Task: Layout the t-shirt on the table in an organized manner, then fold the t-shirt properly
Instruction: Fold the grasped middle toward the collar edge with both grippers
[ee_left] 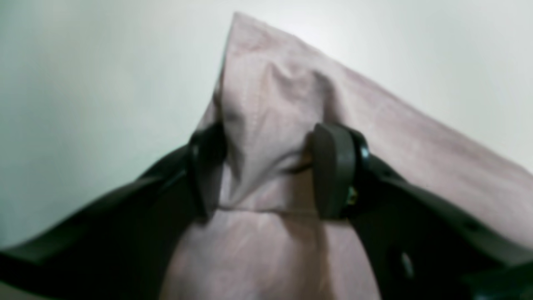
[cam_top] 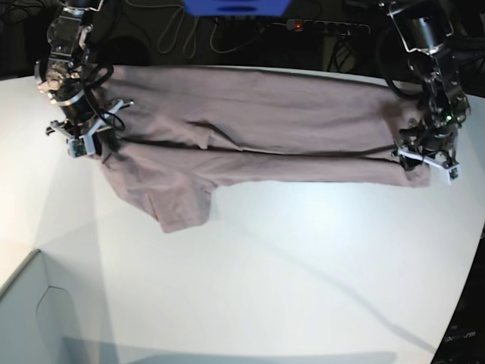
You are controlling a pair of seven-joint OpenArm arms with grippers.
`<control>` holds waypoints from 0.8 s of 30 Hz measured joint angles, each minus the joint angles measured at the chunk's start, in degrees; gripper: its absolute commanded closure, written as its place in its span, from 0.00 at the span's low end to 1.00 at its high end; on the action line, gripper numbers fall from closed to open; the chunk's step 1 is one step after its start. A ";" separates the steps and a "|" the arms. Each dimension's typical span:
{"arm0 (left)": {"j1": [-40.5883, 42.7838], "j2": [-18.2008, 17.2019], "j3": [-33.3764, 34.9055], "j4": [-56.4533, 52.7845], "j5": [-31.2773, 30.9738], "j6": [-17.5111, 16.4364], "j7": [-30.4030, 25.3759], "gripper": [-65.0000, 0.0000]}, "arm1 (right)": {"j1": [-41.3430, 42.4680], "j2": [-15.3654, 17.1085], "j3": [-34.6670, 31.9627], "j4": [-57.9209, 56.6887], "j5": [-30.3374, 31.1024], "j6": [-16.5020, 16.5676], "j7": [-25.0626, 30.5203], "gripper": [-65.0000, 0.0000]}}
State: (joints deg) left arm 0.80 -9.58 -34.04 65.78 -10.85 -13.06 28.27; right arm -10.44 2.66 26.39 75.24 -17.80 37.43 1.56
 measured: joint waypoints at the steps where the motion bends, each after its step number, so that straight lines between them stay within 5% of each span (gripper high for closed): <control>1: 0.39 -0.04 0.00 0.68 0.35 0.15 0.13 0.48 | 0.00 0.00 0.00 0.00 -0.02 0.00 -0.02 0.63; 16: -1.33 -1.16 -3.61 3.96 0.48 0.39 0.66 0.48 | 0.39 0.02 0.22 0.13 0.00 0.00 0.04 0.59; 24: -11.15 -3.78 -3.21 -12.11 0.57 0.35 0.24 0.48 | 0.55 -0.13 0.22 0.15 0.02 0.00 0.15 0.59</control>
State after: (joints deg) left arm -10.35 -13.37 -37.26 53.67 -10.28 -12.71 28.51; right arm -9.89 2.52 26.61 75.40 -17.78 37.43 1.72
